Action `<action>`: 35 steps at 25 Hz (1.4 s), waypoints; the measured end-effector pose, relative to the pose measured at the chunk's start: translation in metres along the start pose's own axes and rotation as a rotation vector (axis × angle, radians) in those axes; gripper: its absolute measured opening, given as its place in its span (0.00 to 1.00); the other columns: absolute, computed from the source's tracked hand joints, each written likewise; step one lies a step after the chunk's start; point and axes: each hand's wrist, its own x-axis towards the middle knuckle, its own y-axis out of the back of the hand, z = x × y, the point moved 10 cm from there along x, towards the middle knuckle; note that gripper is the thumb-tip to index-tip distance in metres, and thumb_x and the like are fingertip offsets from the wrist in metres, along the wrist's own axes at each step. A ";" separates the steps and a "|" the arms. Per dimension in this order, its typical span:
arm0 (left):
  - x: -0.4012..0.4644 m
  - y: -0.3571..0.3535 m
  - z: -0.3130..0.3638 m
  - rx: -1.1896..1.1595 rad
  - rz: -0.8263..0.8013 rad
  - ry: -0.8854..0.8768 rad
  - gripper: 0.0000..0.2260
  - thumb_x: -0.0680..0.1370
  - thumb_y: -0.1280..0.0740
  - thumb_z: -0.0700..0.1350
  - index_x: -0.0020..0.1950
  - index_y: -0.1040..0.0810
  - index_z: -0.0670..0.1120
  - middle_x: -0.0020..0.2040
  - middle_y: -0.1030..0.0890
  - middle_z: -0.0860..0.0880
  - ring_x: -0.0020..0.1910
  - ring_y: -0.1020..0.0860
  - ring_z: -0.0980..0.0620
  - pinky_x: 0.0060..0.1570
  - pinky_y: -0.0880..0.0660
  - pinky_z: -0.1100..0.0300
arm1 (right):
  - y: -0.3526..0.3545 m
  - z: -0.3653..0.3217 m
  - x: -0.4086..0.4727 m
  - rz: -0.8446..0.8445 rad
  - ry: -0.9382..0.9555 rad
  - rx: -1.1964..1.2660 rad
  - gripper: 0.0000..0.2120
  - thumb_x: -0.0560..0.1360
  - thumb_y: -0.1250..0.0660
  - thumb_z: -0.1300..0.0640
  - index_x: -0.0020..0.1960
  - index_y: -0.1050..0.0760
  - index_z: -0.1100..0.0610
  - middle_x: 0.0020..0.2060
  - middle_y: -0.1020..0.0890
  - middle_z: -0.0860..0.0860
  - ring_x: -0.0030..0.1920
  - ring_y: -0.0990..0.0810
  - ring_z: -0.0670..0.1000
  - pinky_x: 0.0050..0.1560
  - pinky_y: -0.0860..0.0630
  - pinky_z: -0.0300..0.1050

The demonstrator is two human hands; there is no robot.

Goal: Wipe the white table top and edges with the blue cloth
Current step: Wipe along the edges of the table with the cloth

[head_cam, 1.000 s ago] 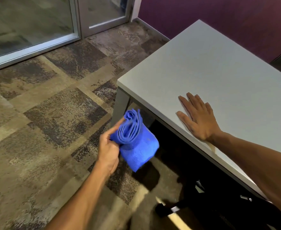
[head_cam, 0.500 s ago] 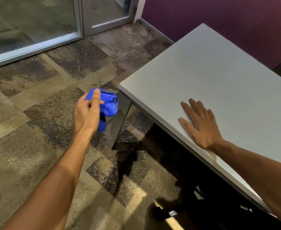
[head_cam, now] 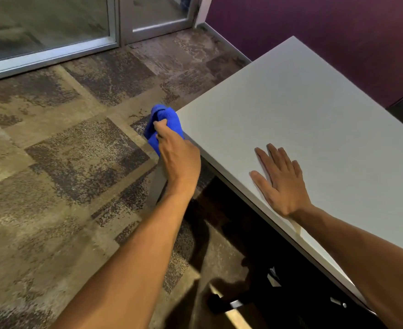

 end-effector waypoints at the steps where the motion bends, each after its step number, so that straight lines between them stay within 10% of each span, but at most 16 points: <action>1: -0.006 -0.006 -0.001 0.004 -0.009 0.013 0.25 0.77 0.39 0.29 0.74 0.39 0.37 0.69 0.28 0.34 0.66 0.26 0.37 0.63 0.28 0.46 | -0.001 0.000 0.000 0.000 0.000 -0.003 0.37 0.76 0.67 0.22 0.82 0.58 0.33 0.85 0.56 0.42 0.85 0.60 0.50 0.82 0.60 0.65; 12: -0.127 -0.068 -0.007 0.020 -0.278 -0.001 0.33 0.80 0.39 0.31 0.81 0.51 0.43 0.81 0.44 0.43 0.79 0.40 0.46 0.76 0.38 0.49 | -0.001 0.001 -0.001 0.003 0.004 0.047 0.35 0.79 0.61 0.27 0.84 0.54 0.37 0.85 0.53 0.44 0.85 0.59 0.49 0.82 0.59 0.60; 26: -0.190 -0.054 -0.012 0.183 -0.931 -0.291 0.33 0.72 0.39 0.28 0.77 0.35 0.43 0.76 0.31 0.45 0.74 0.34 0.48 0.69 0.42 0.69 | -0.002 0.003 -0.004 -0.121 -0.090 -0.052 0.38 0.74 0.67 0.22 0.82 0.61 0.32 0.85 0.55 0.48 0.84 0.57 0.61 0.80 0.55 0.66; 35: -0.153 0.102 -0.020 -0.240 -0.533 0.313 0.15 0.69 0.33 0.37 0.54 0.21 0.50 0.48 0.15 0.48 0.46 0.18 0.51 0.43 0.23 0.62 | 0.061 -0.021 -0.042 -0.270 -0.375 0.235 0.21 0.82 0.38 0.39 0.68 0.21 0.50 0.71 0.21 0.54 0.70 0.23 0.60 0.72 0.29 0.53</action>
